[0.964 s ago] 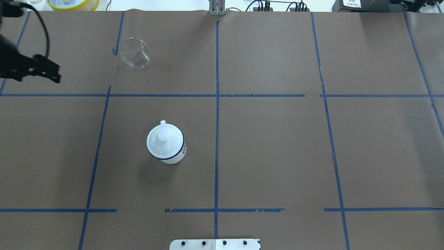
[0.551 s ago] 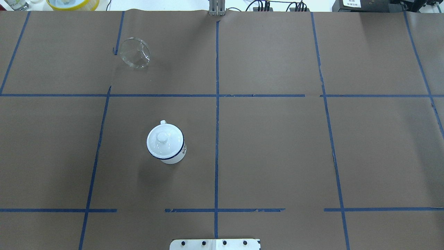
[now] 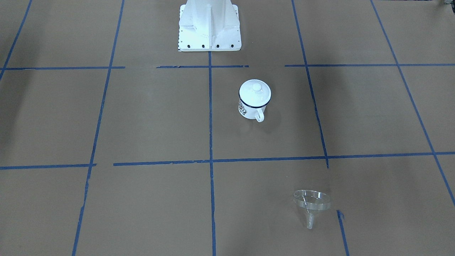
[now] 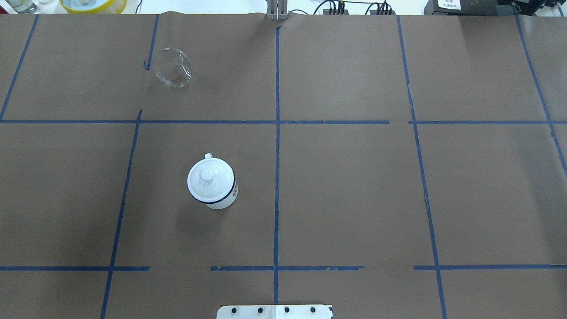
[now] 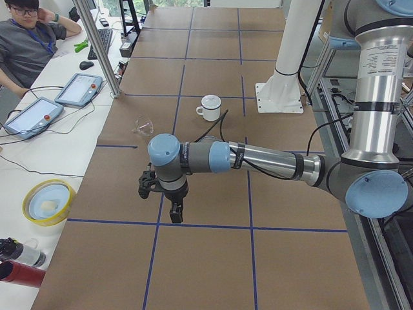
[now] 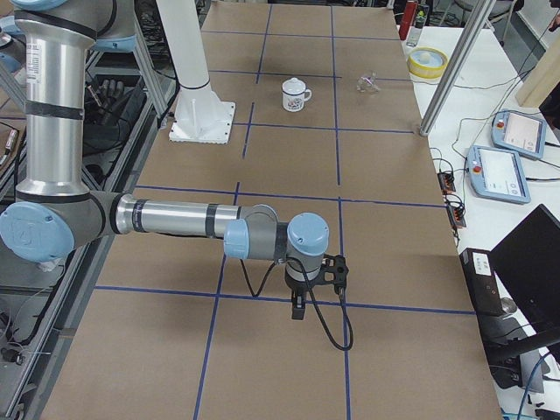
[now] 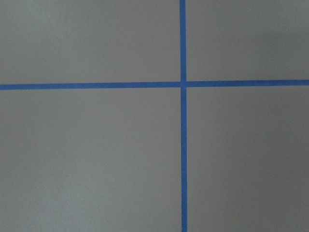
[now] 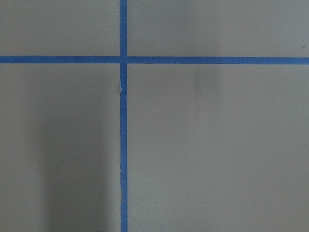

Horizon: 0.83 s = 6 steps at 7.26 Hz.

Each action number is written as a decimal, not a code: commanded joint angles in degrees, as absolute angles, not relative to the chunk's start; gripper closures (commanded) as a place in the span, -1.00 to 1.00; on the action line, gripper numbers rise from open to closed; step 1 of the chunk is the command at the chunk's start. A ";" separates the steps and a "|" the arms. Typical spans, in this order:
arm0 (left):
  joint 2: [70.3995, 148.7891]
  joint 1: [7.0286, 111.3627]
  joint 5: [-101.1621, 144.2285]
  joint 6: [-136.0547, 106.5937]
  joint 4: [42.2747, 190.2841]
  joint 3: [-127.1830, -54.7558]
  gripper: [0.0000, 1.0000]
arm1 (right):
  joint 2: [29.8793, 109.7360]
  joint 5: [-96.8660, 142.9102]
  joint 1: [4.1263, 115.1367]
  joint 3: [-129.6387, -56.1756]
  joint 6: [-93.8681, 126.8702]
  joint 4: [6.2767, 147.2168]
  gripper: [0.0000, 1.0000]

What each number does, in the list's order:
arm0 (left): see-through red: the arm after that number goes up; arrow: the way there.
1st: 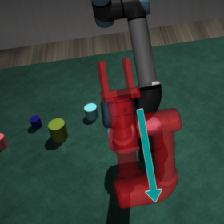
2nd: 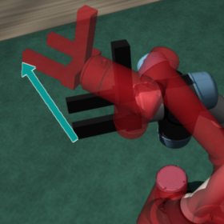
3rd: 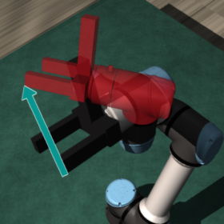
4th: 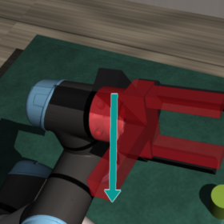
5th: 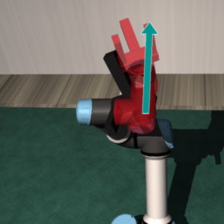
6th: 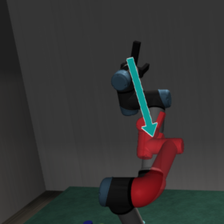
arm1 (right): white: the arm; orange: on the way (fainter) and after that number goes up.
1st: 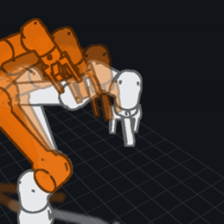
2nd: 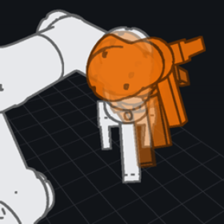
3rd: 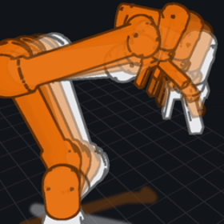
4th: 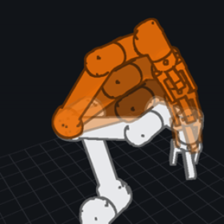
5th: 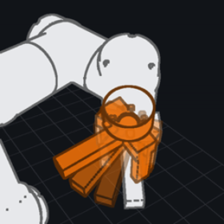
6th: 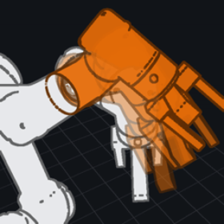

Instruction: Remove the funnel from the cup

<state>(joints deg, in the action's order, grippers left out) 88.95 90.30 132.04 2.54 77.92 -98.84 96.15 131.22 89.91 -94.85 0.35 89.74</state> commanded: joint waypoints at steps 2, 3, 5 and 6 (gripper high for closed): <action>85.00 90.35 135.43 2.64 85.83 -99.05 -1.00 | 96.15 131.22 89.91 -94.83 0.35 89.74 -1.00; 85.51 90.35 137.44 2.11 86.04 -98.44 -1.00 | 96.15 131.22 89.91 -94.92 0.35 89.74 -1.00; 85.70 90.35 137.91 2.02 85.78 -98.96 -1.00 | 96.15 131.22 89.91 -94.83 0.35 89.74 -1.00; 86.04 90.26 137.99 2.20 86.04 -99.31 -1.00 | 96.15 131.22 89.91 -94.83 0.35 89.74 -1.00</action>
